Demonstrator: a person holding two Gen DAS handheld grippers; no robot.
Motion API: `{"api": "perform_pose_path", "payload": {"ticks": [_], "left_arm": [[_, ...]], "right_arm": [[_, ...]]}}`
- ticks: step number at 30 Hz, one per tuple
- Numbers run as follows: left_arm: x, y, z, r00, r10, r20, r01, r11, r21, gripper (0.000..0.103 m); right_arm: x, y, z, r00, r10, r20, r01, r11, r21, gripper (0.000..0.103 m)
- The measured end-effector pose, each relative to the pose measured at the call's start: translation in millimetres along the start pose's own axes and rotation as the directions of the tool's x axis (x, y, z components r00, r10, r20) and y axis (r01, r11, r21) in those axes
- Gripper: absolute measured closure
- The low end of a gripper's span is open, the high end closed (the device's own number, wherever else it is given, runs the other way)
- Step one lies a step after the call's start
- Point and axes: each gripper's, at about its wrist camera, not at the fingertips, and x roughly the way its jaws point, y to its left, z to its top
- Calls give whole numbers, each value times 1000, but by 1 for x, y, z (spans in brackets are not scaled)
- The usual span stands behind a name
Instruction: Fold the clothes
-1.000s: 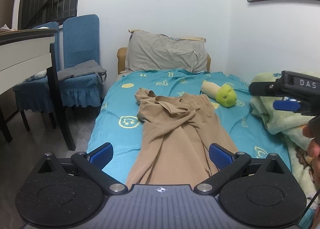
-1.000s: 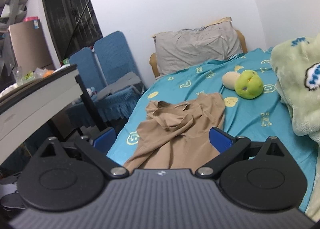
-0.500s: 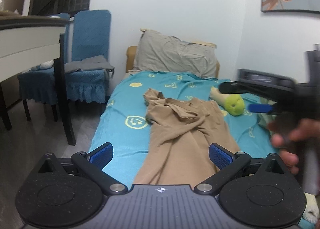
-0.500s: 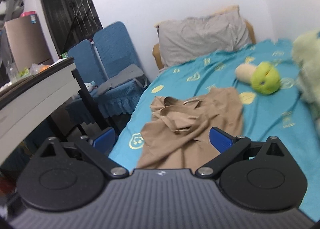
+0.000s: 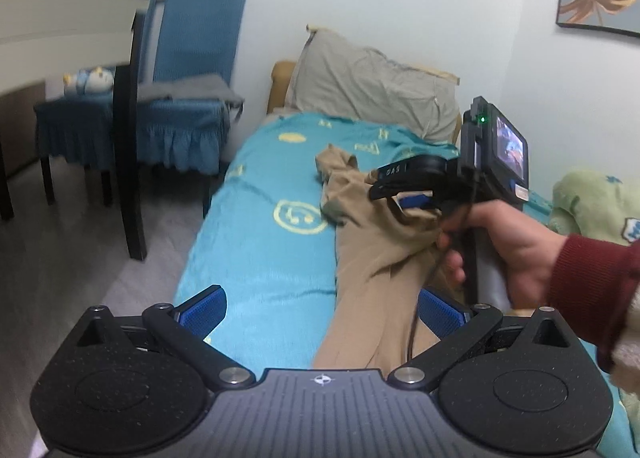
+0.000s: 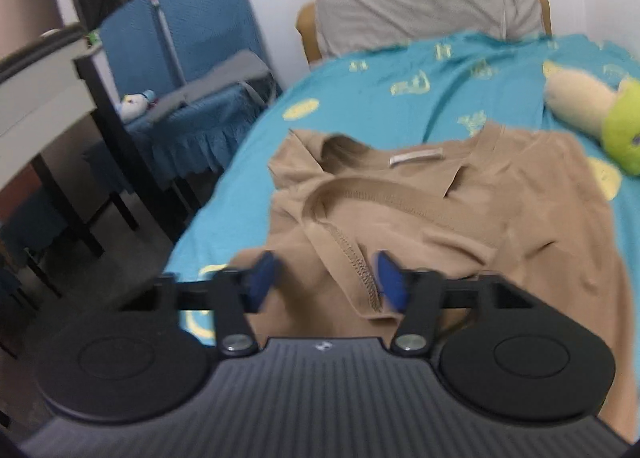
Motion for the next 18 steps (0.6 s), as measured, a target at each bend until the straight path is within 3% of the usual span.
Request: {"api": "perform_pose_path", "payload": {"ticks": [2, 5, 10, 14, 18], "left_arm": [[6, 5, -2, 1000, -9, -22, 9, 1000, -24, 0], [9, 11, -5, 999, -28, -33, 26, 998, -57, 0], [8, 6, -10, 999, -33, -28, 32, 999, -30, 0], [13, -4, -14, 999, -26, -29, 27, 999, 32, 0], [22, -10, -15, 999, -8, -45, 11, 998, 61, 0]], "right_arm": [[5, -7, 2, 1000, -6, 22, 5, 999, 49, 91], [-5, -20, 8, 993, -9, 115, -8, 989, 145, 96], [-8, -56, 17, 973, -136, 187, 85, 963, 257, 100], [5, -83, 18, 977, -156, 142, 106, 945, 310, 100], [-10, -75, 16, 986, -111, 122, 83, 972, 220, 100]]}}
